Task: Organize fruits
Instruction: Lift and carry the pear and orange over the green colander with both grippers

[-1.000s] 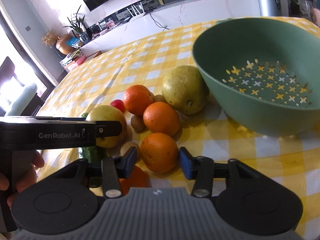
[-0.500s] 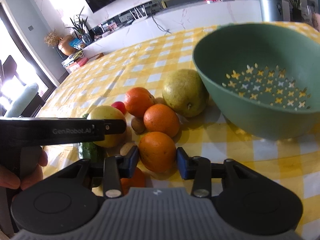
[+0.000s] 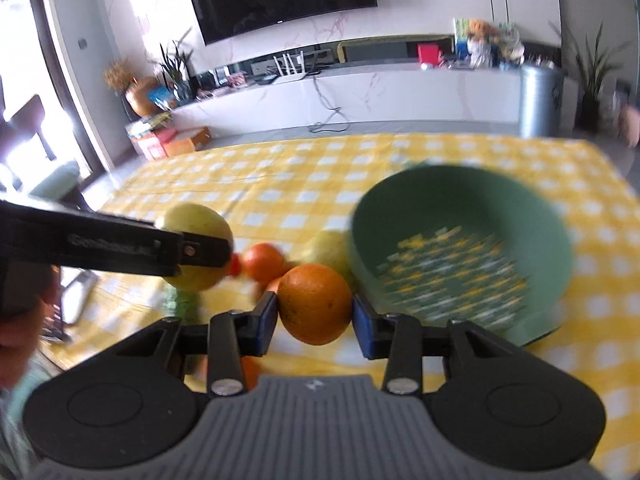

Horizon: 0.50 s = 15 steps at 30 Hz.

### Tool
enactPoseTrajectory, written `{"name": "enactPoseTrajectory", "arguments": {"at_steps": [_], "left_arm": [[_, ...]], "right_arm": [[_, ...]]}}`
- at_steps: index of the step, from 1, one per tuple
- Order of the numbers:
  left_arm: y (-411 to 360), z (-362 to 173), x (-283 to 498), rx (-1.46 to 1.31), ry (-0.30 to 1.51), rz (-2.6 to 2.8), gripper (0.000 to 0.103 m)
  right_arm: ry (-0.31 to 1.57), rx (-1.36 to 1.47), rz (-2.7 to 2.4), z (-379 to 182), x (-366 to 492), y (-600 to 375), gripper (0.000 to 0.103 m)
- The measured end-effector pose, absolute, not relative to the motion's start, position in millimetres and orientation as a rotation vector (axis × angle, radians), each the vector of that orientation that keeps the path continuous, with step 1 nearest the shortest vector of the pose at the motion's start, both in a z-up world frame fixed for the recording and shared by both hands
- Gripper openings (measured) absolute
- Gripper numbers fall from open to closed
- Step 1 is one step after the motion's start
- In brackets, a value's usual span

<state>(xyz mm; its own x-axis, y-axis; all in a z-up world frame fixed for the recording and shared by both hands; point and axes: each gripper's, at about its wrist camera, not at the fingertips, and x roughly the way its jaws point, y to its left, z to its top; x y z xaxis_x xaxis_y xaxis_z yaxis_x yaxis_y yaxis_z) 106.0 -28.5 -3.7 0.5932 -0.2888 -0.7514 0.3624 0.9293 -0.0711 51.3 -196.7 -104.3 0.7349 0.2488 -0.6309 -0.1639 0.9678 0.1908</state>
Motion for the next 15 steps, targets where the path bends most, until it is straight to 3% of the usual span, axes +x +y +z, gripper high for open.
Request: {"name": "enactPoseTrajectory", "arguments": {"at_steps": [7,15], "left_arm": [[-96,12,131,0.151,0.881,-0.522,0.072],[-150,-22,169,0.202,1.029,-0.654,0.072]], "right_arm": [[0.764,-0.032,0.186,-81,77,-251,0.038],[0.919,-0.123,0.205,-100,121,-283,0.038]]}}
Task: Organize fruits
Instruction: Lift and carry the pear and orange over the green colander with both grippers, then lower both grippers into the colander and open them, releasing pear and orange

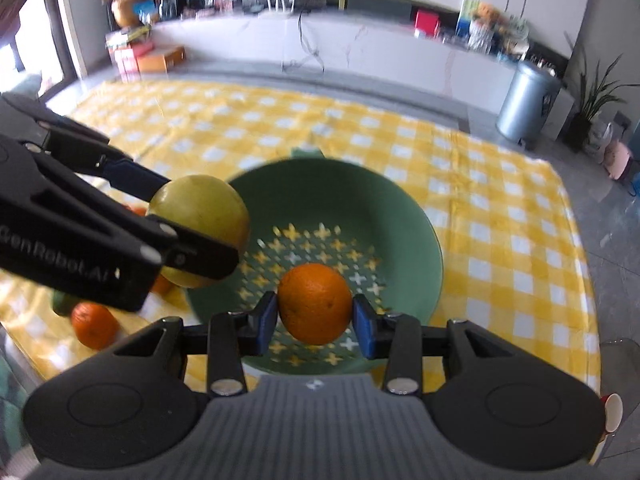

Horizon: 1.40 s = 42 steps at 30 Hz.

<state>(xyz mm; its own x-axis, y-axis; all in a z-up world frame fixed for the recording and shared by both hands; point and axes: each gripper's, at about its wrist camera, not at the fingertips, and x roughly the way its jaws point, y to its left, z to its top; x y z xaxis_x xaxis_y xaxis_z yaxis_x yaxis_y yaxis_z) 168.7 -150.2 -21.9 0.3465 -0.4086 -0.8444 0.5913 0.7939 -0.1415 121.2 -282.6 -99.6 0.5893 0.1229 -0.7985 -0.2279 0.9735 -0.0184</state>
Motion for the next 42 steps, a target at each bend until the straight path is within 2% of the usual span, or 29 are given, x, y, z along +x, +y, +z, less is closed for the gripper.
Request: {"name": "enactPoseTrajectory", "arguments": {"at_steps": [9,21,37,42], "left_arm": [[-172,-49,187,0.325,1.115,-0.676,0.072],[-175,-77,207,0.314,1.209,-0.659,0.072],[-180,-84,206,0.326,1.201,-0.643,0.073],[-176,-78,208,0.273,1.182,-0.67,0.078]], "right_arm": [[1.053,-0.194,0.238,-126,155,-283,0.038],[1.148,-0.245,0.269,-148,178,-281,0.038],[1.135,-0.333,0.289,-152,174,-271,0.039],[1.115,-0.343,0.291,-145,173,-271,0.044]]}}
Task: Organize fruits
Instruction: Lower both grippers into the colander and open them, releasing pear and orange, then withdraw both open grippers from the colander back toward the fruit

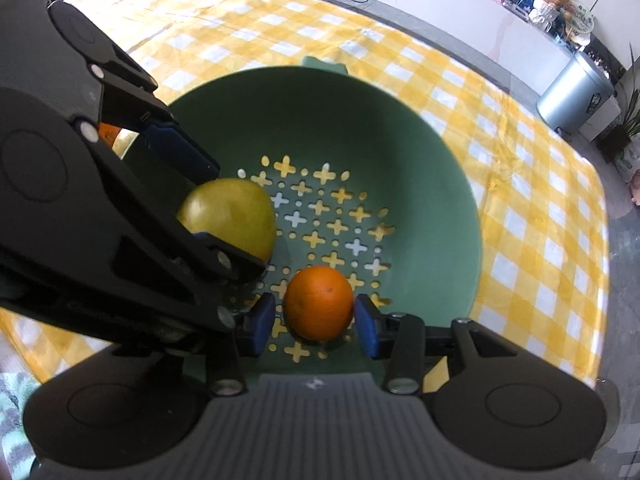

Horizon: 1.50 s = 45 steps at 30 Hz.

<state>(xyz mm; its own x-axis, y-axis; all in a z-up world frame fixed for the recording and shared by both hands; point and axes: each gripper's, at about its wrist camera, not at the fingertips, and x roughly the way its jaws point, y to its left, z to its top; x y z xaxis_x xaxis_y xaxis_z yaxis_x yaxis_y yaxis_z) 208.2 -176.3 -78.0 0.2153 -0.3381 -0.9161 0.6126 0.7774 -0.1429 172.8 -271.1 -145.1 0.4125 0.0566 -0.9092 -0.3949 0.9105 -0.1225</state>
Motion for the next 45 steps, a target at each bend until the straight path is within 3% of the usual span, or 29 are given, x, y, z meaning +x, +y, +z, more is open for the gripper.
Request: {"name": "enactPoseTrajectory", "arguments": {"at_steps": [7,9,26,45], "left_arm": [[-172,-55,196,0.236,1.101,-0.677,0.081],[-170,-47,190,0.233,1.072,-0.678,0.081],[-109,21,123,0.221,0.887,-0.603,0.081],[-17,-7,89,0.22,0.926,-0.46,0.081]], "right_arm": [[1.084,-0.333,0.268,-131,166,-273,0.045],[1.065,-0.322,0.246,-125,162,-273,0.056],[0.833,-0.051,0.105,-80,87,-251,0.058],[0.795,0.123,0.101,-111,38,-174,0.059]]}}
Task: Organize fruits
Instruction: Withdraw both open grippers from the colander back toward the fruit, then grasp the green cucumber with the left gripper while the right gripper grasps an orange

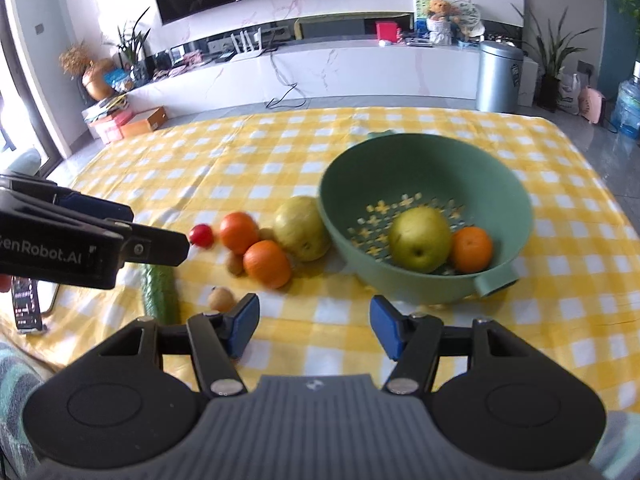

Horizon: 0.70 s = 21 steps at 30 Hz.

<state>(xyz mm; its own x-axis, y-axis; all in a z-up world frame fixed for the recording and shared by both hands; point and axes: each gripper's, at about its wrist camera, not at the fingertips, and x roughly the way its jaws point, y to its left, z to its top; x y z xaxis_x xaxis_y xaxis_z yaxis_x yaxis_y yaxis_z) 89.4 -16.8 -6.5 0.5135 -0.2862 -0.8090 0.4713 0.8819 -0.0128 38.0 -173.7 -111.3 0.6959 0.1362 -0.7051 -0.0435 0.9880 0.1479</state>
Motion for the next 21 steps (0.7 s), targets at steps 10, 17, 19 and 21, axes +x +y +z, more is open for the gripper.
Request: {"name": "enactPoseTrajectory", "arguments": {"at_steps": [10,17,19,21], "left_arm": [[17,-31,105,0.177,0.969,-0.421,0.081],[37,-50,116,0.127,0.991,-0.402,0.081],[41,-56,119,0.122,1.007,-0.391,0.081],[43,-60,120,0.128,1.021,-0.385,0.081]], "right_arm": [[0.844,0.105,0.111,-130,58,-149,0.059],[0.876,0.098,0.112,-146,71,-138,0.059],[0.878,0.103,0.118,-149,74,-137,0.059],[0.88,0.108,0.133,-151,75,-134,0.059]]}}
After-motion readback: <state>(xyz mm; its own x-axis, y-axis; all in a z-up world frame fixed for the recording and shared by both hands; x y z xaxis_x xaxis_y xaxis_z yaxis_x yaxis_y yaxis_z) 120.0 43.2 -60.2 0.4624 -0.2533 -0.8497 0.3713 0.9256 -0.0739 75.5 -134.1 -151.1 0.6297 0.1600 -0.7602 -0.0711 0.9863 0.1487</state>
